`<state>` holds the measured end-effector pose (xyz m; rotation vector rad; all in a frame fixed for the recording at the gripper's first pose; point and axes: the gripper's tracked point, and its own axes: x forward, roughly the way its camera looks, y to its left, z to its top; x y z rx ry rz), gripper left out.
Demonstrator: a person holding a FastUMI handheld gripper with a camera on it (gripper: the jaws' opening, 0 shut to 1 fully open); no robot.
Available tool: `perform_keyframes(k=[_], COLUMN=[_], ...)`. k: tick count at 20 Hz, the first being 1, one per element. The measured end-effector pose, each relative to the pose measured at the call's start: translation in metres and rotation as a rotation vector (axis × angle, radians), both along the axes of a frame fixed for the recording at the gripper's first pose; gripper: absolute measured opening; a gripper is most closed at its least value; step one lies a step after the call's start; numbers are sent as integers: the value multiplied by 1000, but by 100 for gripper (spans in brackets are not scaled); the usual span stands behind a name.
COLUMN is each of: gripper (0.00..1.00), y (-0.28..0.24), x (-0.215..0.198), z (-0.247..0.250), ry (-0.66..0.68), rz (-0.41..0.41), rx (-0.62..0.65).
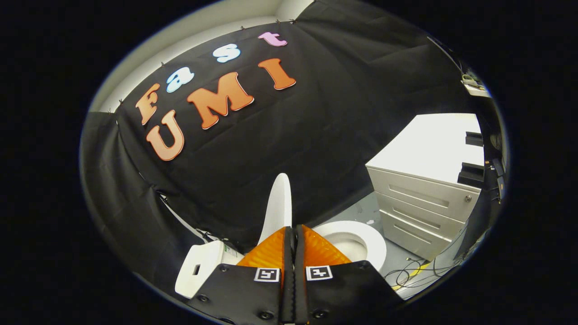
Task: Open the toilet lid.
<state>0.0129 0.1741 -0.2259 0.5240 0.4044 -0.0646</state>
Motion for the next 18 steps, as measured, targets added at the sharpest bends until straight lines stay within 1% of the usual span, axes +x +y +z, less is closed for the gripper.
perform_keyframes(k=[4,18], gripper=[8,8], y=[24,120], x=[-2,-8], z=[16,68], ry=[-17,-81], rz=[42,159], rx=[-52,-174])
